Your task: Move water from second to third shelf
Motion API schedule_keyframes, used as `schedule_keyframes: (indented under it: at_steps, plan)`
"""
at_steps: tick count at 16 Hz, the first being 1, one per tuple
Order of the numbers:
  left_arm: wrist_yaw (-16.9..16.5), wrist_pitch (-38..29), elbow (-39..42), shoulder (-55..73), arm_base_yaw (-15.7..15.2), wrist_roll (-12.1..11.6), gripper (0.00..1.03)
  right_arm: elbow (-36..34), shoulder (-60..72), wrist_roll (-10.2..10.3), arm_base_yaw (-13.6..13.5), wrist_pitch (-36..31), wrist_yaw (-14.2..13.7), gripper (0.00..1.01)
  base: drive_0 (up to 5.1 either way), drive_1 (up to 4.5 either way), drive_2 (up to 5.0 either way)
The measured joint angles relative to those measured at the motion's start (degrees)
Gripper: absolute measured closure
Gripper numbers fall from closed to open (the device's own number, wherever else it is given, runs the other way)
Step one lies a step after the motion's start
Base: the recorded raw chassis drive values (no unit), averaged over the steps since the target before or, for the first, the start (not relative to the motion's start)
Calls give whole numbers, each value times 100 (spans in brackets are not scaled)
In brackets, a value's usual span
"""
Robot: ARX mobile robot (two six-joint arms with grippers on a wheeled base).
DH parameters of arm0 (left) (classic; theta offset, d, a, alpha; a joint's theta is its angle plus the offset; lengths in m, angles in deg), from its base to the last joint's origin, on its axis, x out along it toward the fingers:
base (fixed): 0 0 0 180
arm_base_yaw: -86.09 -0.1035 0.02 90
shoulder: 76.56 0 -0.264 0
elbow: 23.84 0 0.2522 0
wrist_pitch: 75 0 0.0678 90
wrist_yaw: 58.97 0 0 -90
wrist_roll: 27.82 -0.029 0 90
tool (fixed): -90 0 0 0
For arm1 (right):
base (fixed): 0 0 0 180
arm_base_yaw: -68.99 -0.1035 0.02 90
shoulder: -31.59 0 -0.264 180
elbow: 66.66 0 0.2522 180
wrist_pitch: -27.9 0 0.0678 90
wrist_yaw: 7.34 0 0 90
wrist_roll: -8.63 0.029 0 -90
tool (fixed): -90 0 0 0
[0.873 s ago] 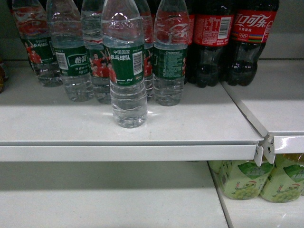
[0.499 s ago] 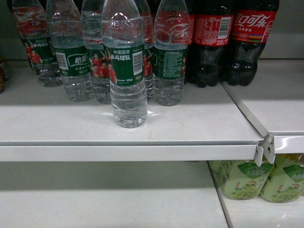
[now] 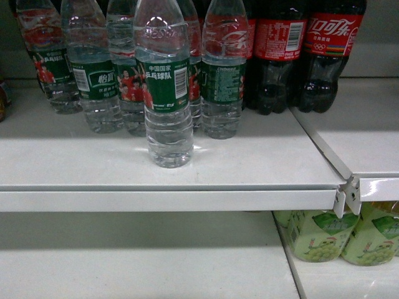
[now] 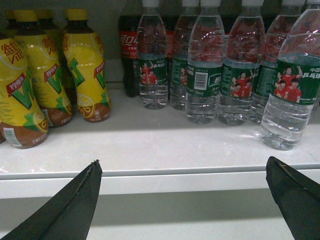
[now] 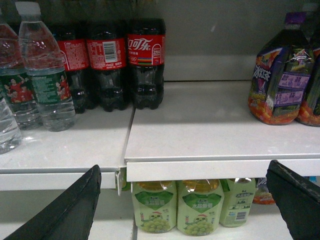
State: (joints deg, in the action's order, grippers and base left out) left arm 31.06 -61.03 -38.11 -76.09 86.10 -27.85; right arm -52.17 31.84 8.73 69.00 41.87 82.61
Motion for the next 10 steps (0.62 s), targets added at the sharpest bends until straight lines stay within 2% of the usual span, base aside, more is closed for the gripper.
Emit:
schedule_keyframes:
  at_steps: [2,3,4,5,6,8,10]
  plan:
    - [0,0,0,0,0,0,5,0,0,0,0,0,0,3,0,0,0]
    - [0,0,0,2,0,0,5,76,81,107,111,293,339,3,0,0,0]
    - [-13,-7,0,2,0,0,5,378,942,610,684,352,1384,3,0,0,0]
    - [-2,0,0,0,0,0,5,782,1696,881,1014,-177,2026,3,0,0,0]
    - [0,-2,0,0,0,0,5,1187,2225,938,1128,-682,2347,3,0,0,0]
    - [0,-2,0,2,0,0,5,1808,3440,881,1043,-1440,2343,3,0,0,0]
    - [0,-2,0,2,0,0,5,1950,4385,715,444,-2061,2061,3,0,0,0]
